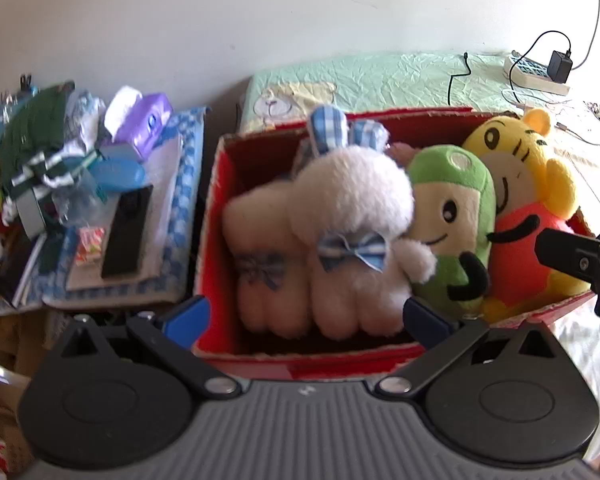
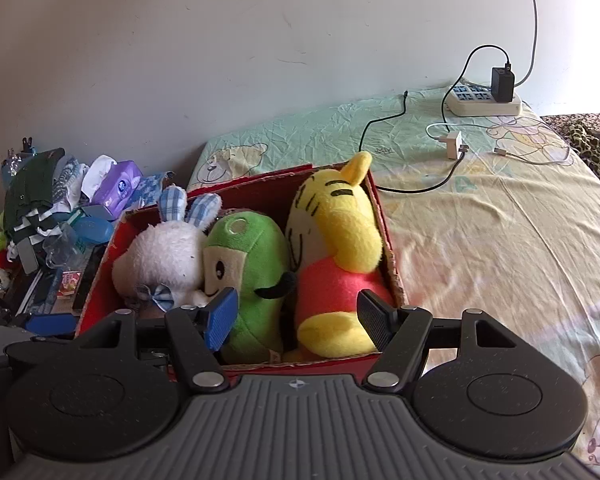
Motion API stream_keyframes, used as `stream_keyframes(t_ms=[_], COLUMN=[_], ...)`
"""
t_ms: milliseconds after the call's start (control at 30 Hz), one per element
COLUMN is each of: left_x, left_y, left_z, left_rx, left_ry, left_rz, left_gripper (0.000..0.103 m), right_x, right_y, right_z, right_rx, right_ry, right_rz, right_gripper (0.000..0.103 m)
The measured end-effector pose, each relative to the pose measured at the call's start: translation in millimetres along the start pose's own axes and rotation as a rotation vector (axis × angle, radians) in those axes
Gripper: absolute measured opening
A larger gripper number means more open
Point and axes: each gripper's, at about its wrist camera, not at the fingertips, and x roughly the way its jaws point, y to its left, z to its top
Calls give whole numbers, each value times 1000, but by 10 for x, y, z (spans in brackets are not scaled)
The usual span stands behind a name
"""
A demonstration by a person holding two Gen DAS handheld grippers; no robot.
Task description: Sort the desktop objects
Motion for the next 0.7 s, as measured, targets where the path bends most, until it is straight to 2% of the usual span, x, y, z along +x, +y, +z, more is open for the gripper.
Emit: stream_keyframes(t_ms=[500, 700], left_x=[127, 201], left_y=[145, 158], left_z=[67, 70], left_rx=[-10, -14], left_ry=[-11, -9], left_rz=[22, -5], left_gripper=[103, 103], right_x=[150, 227], right_y=[138, 135], right_z=[37, 57], right_rx=[15, 26], right_ry=[16, 24], right_rz=[21, 10], right_gripper=[70, 70])
